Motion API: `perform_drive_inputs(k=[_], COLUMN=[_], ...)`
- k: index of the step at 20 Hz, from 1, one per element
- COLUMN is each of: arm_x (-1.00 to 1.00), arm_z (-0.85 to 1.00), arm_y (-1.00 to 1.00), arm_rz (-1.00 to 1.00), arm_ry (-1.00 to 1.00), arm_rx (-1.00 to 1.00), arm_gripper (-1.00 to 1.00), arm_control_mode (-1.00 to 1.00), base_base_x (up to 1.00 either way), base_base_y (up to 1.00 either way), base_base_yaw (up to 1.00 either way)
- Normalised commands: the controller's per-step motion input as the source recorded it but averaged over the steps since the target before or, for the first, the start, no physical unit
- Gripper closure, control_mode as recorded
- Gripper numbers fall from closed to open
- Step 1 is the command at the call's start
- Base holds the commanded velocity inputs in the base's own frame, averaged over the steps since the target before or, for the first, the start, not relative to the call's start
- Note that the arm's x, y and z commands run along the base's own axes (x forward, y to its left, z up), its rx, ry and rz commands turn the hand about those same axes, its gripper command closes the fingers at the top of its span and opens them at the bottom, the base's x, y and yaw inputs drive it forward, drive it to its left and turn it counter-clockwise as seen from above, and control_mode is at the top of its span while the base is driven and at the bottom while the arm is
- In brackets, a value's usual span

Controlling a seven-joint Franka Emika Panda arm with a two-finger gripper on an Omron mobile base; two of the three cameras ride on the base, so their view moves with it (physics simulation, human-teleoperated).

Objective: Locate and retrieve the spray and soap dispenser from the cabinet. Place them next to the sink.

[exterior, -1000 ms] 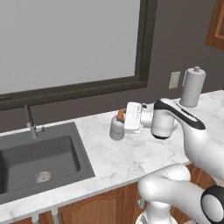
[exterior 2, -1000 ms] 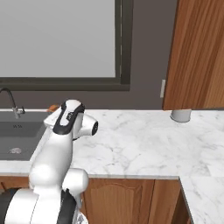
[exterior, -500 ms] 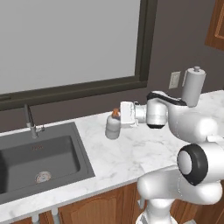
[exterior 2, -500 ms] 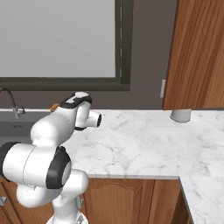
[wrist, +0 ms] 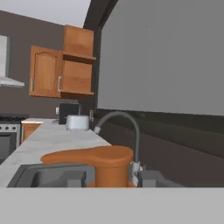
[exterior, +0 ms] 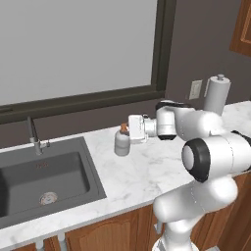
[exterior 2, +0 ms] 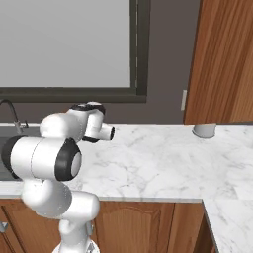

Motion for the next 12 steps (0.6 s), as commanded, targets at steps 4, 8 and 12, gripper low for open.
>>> perform_drive_inputs(k=[4,8,12], arm_x=[0.46,0.47,0.44], arm_z=[-0.33,-0.27,-0.34], arm_y=[0.37,0.37,0.30], arm_rz=[0.00,0.00,0.00], arm_ry=[0.10,0.05,0.02], arm_rx=[-0.03,0.00,0.00], arm_gripper=[1.00,1.00,1.00], arm_control_mode=[-1.00,-1.00,-1.00], base_base_x=[0.00,0.00,0.00], base_base_y=[0.00,0.00,0.00], base_base_yaw=[0.00,0.00,0.00])
